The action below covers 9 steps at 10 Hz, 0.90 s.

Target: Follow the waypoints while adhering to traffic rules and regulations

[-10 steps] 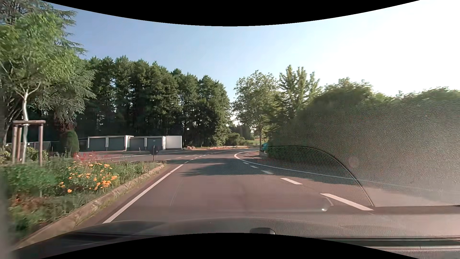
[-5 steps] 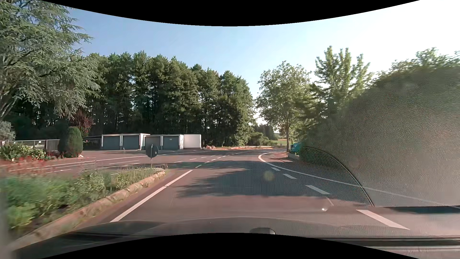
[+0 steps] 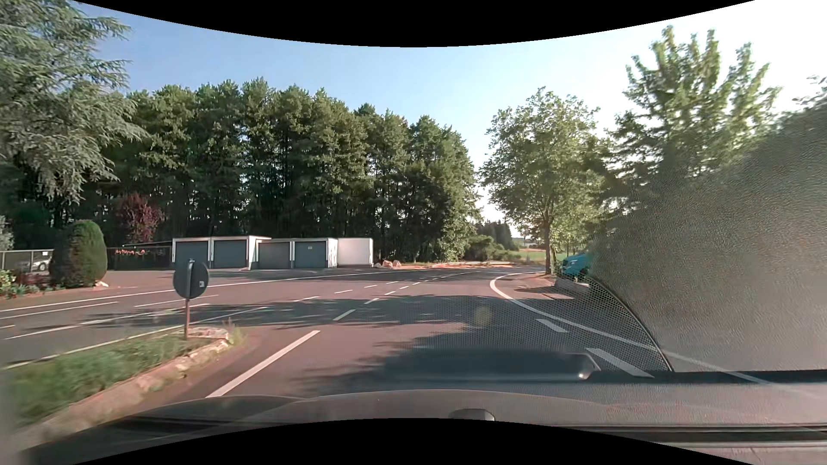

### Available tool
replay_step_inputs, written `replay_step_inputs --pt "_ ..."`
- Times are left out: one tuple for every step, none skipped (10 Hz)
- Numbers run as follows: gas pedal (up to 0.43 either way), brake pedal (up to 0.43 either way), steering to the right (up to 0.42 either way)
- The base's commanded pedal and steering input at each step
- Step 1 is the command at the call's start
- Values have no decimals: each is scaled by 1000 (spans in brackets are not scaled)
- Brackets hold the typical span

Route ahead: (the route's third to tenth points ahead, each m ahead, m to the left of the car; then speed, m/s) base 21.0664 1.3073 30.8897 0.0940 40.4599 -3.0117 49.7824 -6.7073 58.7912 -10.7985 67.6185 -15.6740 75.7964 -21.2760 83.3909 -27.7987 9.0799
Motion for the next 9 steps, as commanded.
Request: replay_step_inputs --pt "189 0 -10" --pt "189 0 -4" --pt "189 0 -4" --pt "189 0 -2" --pt "189 0 3" --pt "189 0 9" --pt "189 0 11" --pt "189 0 14" --pt "189 0 19"
